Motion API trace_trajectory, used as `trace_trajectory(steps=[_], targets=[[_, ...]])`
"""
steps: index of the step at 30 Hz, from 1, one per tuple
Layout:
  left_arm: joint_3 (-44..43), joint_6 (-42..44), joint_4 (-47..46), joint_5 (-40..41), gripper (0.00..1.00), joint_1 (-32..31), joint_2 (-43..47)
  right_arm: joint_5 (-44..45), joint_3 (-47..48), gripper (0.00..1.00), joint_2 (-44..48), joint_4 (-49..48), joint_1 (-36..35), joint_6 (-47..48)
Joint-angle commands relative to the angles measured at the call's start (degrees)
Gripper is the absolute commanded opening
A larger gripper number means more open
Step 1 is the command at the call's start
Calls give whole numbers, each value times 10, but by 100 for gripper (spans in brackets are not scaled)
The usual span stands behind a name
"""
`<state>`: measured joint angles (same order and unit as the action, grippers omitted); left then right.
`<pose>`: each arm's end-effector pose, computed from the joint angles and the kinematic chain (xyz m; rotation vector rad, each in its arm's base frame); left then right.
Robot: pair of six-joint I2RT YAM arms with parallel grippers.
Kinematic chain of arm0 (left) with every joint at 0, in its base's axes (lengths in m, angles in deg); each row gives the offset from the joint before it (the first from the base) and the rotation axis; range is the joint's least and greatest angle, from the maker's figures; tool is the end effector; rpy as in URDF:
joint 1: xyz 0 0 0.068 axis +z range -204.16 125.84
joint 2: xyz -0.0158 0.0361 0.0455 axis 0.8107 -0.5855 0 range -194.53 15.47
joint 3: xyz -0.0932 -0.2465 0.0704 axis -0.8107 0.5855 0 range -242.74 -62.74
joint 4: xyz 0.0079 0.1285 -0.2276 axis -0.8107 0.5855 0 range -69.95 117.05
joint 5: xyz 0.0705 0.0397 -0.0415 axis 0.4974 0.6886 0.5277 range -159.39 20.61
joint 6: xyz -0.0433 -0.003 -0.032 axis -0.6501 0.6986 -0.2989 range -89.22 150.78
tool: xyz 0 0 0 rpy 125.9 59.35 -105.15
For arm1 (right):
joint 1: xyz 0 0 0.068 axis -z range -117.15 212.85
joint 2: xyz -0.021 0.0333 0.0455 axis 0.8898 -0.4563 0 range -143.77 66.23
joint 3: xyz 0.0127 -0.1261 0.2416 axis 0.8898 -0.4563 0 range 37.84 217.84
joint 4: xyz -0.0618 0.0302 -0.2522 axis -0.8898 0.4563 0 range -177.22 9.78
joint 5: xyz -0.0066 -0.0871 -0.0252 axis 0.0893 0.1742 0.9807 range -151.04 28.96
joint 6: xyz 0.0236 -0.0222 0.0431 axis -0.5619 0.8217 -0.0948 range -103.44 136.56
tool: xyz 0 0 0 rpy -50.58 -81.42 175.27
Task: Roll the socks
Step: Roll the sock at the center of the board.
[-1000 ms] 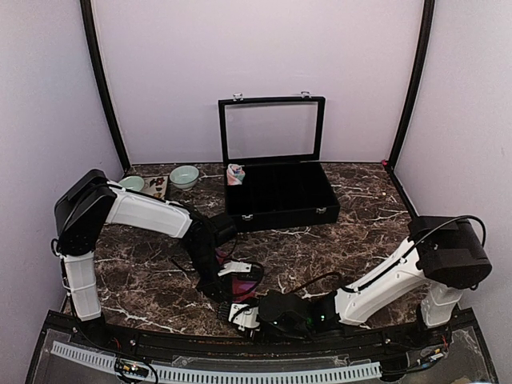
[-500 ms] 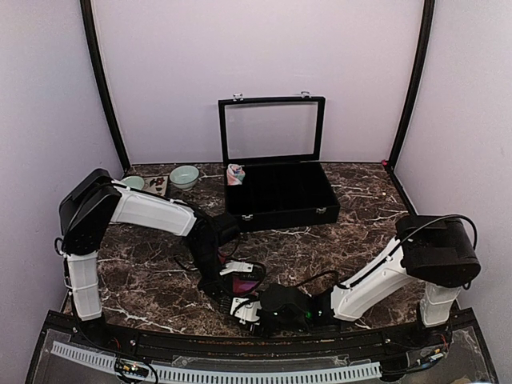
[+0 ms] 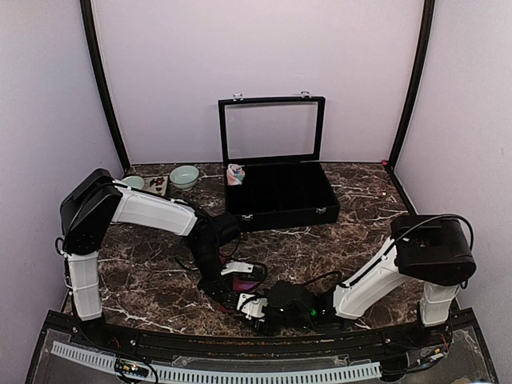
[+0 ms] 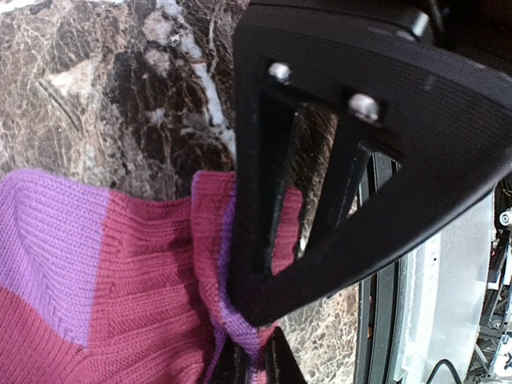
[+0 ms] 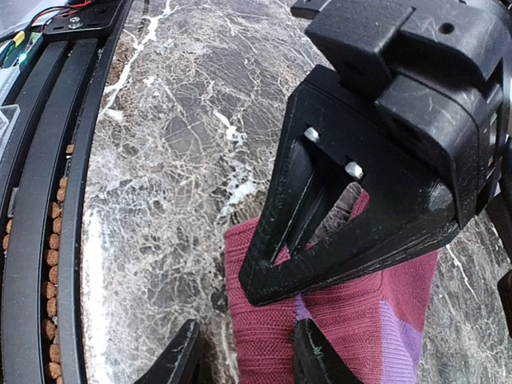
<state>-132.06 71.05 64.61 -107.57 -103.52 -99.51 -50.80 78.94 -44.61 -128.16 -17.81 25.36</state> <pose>0.2083 -0.2763 0.1174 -2.0550 -2.0711 1.0060 0.0632 0.3450 0.0986 -1.4083 1.5809 0.5802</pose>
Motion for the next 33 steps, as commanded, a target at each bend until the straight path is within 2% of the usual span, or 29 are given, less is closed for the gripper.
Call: trace_trajectory(steps=[1, 3, 6, 11, 16, 17, 18, 25, 30, 33], targets=[[40, 18, -20, 209, 6, -4, -79, -12, -8, 37, -28, 29, 9, -19], [36, 15, -18, 198, 9, -4, -78, -15, -5, 34, -33, 41, 9, -14], [33, 15, -15, 184, 19, -3, -73, -12, 9, 29, -44, 84, 9, -1], [51, 33, -23, 175, 30, -1, -36, -12, 8, 28, -49, 108, 17, 7], [89, 27, -37, 174, 41, 39, 33, -30, 6, 24, -60, 126, 21, -3], [100, 29, -39, 177, 62, 48, 51, -31, 5, 23, -62, 129, 22, -7], [116, 27, -48, 184, 67, 55, 71, -36, 3, 22, -62, 130, 24, -12], [198, 26, -77, 207, 68, 109, 193, -80, -4, 10, -54, 160, 36, -47], [224, 40, -75, 197, 68, 116, 263, -136, 5, 4, -42, 187, 42, -76], [259, 40, -103, 191, 66, 118, 320, -184, 11, 2, -39, 199, 50, -102]])
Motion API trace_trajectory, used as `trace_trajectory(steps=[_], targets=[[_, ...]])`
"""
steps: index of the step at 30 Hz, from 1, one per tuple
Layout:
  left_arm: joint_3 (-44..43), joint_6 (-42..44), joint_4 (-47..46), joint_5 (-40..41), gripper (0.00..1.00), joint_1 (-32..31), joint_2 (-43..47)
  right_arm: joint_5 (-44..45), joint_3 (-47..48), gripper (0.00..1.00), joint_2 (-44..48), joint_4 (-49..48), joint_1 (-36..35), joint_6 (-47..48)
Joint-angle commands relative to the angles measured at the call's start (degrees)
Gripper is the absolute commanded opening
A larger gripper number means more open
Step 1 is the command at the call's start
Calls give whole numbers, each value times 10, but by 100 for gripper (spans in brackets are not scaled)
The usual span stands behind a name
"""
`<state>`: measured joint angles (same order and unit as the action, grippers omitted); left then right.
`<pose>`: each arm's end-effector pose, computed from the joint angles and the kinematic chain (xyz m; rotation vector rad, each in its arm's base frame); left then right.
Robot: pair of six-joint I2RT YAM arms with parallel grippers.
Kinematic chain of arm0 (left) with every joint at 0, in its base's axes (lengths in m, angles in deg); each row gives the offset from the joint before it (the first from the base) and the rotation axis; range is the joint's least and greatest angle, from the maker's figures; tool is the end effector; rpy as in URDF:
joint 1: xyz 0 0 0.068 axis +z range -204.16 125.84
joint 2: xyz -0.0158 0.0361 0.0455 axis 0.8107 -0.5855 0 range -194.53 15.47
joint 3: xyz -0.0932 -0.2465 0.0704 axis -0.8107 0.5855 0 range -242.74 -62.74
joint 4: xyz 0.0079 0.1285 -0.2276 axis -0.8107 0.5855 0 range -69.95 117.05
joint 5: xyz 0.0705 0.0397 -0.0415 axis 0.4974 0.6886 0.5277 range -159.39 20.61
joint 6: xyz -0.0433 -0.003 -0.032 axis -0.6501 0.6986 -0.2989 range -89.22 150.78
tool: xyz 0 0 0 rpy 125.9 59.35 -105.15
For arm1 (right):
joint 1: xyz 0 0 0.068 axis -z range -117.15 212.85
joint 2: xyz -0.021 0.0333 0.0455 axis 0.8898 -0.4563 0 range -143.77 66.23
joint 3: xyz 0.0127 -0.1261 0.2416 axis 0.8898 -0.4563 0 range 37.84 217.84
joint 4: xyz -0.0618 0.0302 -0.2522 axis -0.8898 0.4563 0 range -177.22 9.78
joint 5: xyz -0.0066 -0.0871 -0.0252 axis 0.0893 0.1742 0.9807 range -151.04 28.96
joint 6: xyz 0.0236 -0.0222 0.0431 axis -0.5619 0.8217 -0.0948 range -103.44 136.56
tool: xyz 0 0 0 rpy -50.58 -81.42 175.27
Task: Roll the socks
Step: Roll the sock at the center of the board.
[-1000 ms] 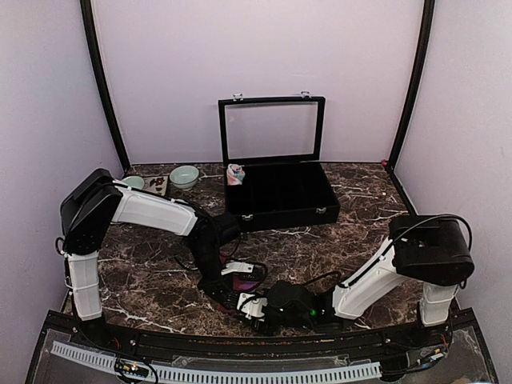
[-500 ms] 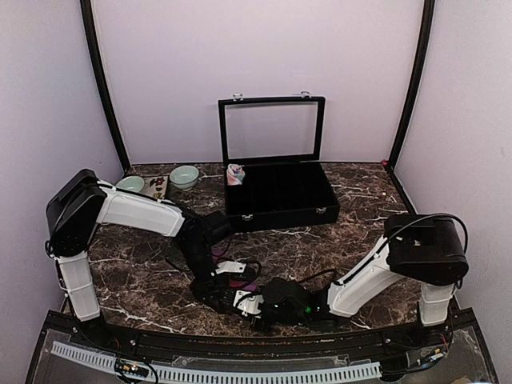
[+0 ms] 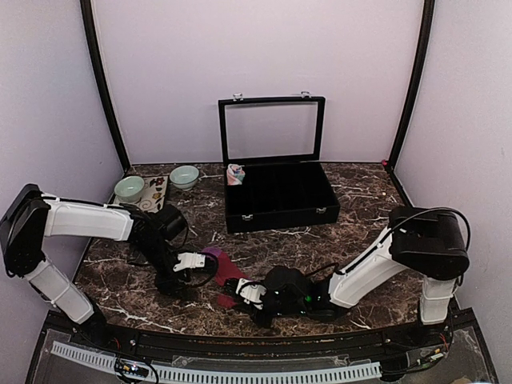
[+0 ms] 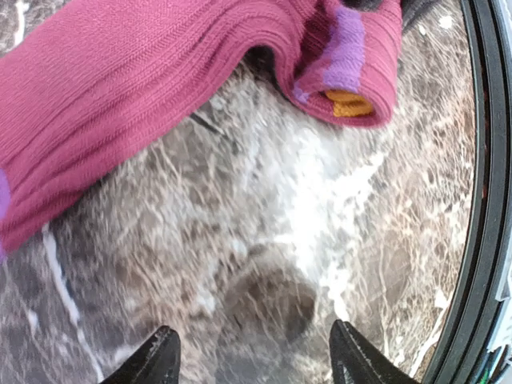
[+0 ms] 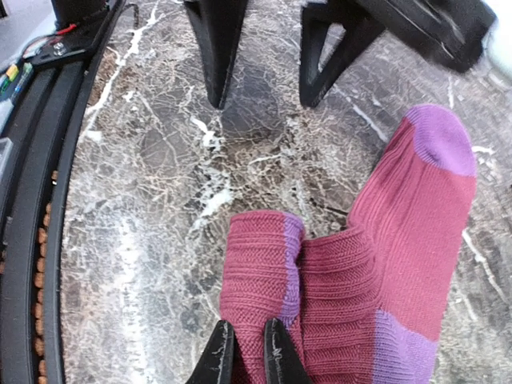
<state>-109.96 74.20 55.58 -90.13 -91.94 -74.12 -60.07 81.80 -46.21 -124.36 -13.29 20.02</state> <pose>0.1995 -0.1704 0.1517 1.9105 2.1437 -0.5096 0.0869 0.3495 0.0946 -1.4042 1.7018 0.7195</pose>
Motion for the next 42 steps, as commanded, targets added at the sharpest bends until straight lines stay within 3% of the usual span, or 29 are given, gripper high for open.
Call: trace_trajectory(steps=[1, 6, 9, 11, 18, 29, 36, 42], targets=[[53, 9, -27, 20, 66, 2, 92, -105, -10, 2, -25, 173, 9, -57], [90, 60, -42, 25, 66, 1, 255, -181, 48, 4, -47, 242, 28, -97], [96, 99, -53, 4, 79, 1, 329, -237, 87, 4, -71, 275, 41, -140], [92, 107, -46, -13, 82, -4, 345, -276, 115, 4, -91, 295, 46, -167], [107, 91, -49, -19, 57, -62, 329, -355, 203, 2, -171, 334, 81, -284], [199, 101, -135, 14, 47, -138, 362, -337, 174, 0, -190, 286, 118, -373], [207, 103, -211, 52, 41, -187, 297, -295, 180, 0, -195, 303, 118, -387], [183, 133, -208, 79, 40, -219, 229, -293, 180, 0, -212, 276, 121, -424]])
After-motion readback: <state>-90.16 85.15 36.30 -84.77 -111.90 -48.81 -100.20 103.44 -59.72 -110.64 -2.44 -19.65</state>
